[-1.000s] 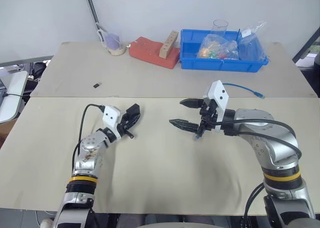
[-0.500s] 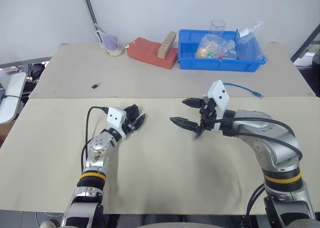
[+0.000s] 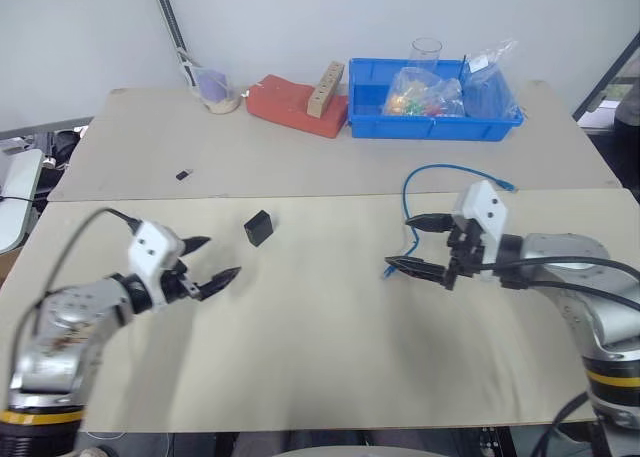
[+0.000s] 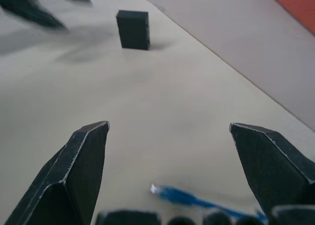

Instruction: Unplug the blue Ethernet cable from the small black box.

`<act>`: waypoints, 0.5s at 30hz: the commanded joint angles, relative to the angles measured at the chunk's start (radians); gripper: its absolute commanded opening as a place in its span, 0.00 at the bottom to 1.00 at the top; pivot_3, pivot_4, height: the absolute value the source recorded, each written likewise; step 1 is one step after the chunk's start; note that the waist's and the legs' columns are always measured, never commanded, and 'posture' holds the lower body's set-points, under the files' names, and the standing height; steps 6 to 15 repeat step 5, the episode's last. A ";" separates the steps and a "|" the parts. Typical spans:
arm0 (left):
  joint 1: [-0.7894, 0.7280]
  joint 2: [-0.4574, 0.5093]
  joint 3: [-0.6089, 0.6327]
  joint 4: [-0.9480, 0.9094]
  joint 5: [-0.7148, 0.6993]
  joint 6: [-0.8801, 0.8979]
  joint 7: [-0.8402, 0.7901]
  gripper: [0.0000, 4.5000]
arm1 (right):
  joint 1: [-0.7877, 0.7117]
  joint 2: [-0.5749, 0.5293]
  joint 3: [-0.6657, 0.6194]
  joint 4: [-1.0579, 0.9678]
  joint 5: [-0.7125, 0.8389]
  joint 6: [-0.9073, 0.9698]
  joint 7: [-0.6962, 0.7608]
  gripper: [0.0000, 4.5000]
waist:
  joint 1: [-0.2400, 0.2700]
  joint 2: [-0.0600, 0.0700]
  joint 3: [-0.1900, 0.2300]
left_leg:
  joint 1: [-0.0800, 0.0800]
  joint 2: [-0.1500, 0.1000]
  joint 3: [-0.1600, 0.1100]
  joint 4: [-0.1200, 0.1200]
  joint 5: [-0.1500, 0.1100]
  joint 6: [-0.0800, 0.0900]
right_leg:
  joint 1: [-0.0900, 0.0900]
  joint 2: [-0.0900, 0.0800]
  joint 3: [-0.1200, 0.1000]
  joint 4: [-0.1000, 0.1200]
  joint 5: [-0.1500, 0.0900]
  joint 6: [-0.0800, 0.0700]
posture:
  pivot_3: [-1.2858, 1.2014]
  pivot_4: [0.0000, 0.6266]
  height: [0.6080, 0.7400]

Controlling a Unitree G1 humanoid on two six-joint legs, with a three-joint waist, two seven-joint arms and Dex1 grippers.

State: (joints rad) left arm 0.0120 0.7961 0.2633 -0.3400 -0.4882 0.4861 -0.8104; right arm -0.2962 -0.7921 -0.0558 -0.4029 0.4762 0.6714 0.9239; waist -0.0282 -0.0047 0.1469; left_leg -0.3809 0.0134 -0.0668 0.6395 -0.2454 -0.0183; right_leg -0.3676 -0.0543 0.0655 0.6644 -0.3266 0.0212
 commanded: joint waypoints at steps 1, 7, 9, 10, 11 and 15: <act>-0.025 0.043 0.082 -0.102 -0.073 0.082 0.012 1.00 | 0.022 -0.024 -0.060 -0.007 0.028 -0.049 0.041 0.97 | 0.003 0.000 0.000 | 0.001 0.000 0.000 0.000 0.000 0.000 | 0.001 0.000 0.000 0.000 0.000 0.000 | 0.52 0.24 1.00; -0.044 0.055 0.084 -0.119 -0.093 0.125 0.015 1.00 | 0.036 -0.024 -0.062 0.007 0.020 -0.069 0.039 0.97 | 0.006 0.000 0.000 | 0.001 0.000 0.004 0.000 0.000 0.000 | 0.001 0.001 0.000 0.000 0.000 0.000 | 0.52 0.24 1.00; -0.044 0.055 0.084 -0.119 -0.093 0.125 0.015 1.00 | 0.036 -0.024 -0.062 0.007 0.020 -0.069 0.039 0.97 | 0.006 0.000 0.000 | 0.001 0.000 0.004 0.000 0.000 0.000 | 0.001 0.001 0.000 0.000 0.000 0.000 | 0.52 0.24 1.00; -0.044 0.055 0.084 -0.119 -0.093 0.125 0.015 1.00 | 0.036 -0.024 -0.062 0.007 0.020 -0.069 0.039 0.97 | 0.006 0.000 0.000 | 0.001 0.000 0.004 0.000 0.000 0.000 | 0.001 0.001 0.000 0.000 0.000 0.000 | 0.52 0.24 1.00; -0.044 0.055 0.084 -0.119 -0.093 0.125 0.015 1.00 | 0.036 -0.024 -0.062 0.007 0.020 -0.069 0.039 0.97 | 0.006 0.000 0.000 | 0.001 0.000 0.004 0.000 0.000 0.000 | 0.001 0.001 0.000 0.000 0.000 0.000 | 0.52 0.24 1.00; -0.044 0.055 0.084 -0.119 -0.093 0.125 0.015 1.00 | 0.036 -0.024 -0.062 0.007 0.020 -0.069 0.039 0.97 | 0.006 0.000 0.000 | 0.001 0.000 0.004 0.000 0.000 0.000 | 0.001 0.001 0.000 0.000 0.000 0.000 | 0.52 0.24 1.00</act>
